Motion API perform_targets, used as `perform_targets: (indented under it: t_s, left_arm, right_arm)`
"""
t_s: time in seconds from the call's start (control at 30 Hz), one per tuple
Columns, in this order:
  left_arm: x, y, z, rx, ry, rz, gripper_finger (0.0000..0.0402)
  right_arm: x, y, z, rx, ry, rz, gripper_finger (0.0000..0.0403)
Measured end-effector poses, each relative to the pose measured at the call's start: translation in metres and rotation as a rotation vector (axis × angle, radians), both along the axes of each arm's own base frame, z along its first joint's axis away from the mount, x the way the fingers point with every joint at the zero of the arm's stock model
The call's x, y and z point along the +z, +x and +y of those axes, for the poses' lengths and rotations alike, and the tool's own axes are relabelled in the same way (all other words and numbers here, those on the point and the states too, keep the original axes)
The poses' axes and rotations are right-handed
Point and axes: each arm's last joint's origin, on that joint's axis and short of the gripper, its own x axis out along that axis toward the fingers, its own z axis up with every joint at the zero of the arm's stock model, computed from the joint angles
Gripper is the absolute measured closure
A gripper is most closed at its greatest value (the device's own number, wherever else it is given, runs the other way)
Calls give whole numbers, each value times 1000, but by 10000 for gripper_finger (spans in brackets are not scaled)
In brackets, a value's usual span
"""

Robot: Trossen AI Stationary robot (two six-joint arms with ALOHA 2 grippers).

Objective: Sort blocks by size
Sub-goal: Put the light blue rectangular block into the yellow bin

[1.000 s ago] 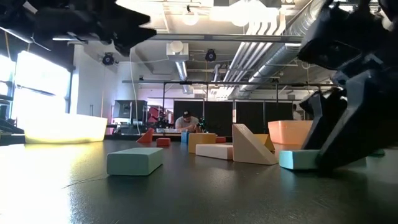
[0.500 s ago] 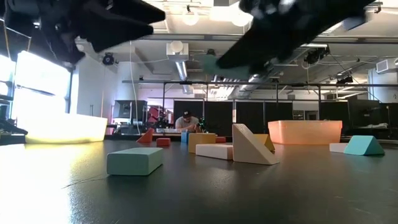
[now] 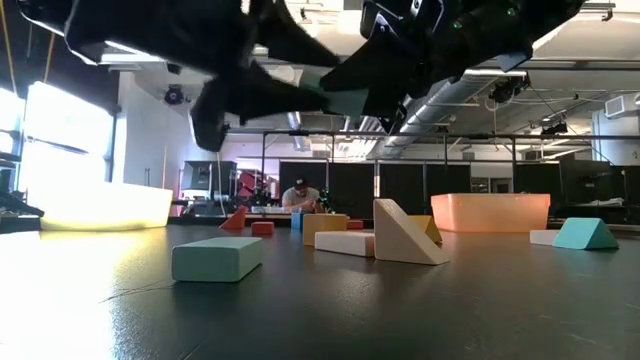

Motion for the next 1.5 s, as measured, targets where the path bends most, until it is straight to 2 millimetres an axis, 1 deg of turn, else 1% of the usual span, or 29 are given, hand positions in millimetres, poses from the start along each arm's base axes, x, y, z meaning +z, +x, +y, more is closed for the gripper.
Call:
perform_targets:
  t_s: [0.1,0.2,0.33,0.47,0.5,0.53,0.63,0.7,0.8,0.83,0.9,1.0,1.13,1.23,1.3,1.37,1.5]
  left_arm:
    - [-5,9,-2,1,11,13,195]
    - [-11,13,-3,-2,23,29,227]
    - [-14,13,-4,6,4,42,288]
    - [-11,10,-6,44,-25,39,356]
    - [-10,9,-7,54,-29,43,370]
    - [-8,8,-8,67,-42,39,374]
    - [-7,3,-12,124,-68,42,374]
    - [-7,-3,-14,187,-63,56,374]
    - [-3,-16,-10,348,-78,86,372]
    - [-1,-21,-4,400,-98,103,372]
    - [6,-33,14,534,-147,136,372]
    - [17,-54,51,792,-250,130,373]
    - [31,-87,106,1173,-486,26,367]
    - [36,-111,138,1422,-652,-29,364]
    - [37,-123,153,1539,-705,-17,363]
    - [36,-130,164,1615,-745,-16,362]
    - [35,-136,180,1683,-803,10,355]
  right_arm:
    - [0,0,0,2,2,4,276]
    - [0,0,1,11,9,7,276]
    - [-2,-1,1,15,9,20,276]
    - [-2,-1,0,11,19,23,276]
    - [-1,-1,0,5,36,21,269]
    - [-1,0,1,5,52,20,253]
    - [0,0,-1,32,73,19,187]
    - [0,0,-3,15,87,22,151]
    - [1,1,-5,-78,55,3,124]
    - [1,1,-3,-119,29,-3,120]
    - [1,0,0,-184,-14,-16,118]
    - [2,-1,3,-249,-52,-27,117]
    - [2,-2,10,-267,-82,-40,116]
    - [3,-3,14,-268,-86,-49,115]
    - [3,-3,15,-269,-90,-52,115]
    - [3,-3,15,-269,-92,-52,115]
    - [3,-3,16,-266,-92,-52,115]
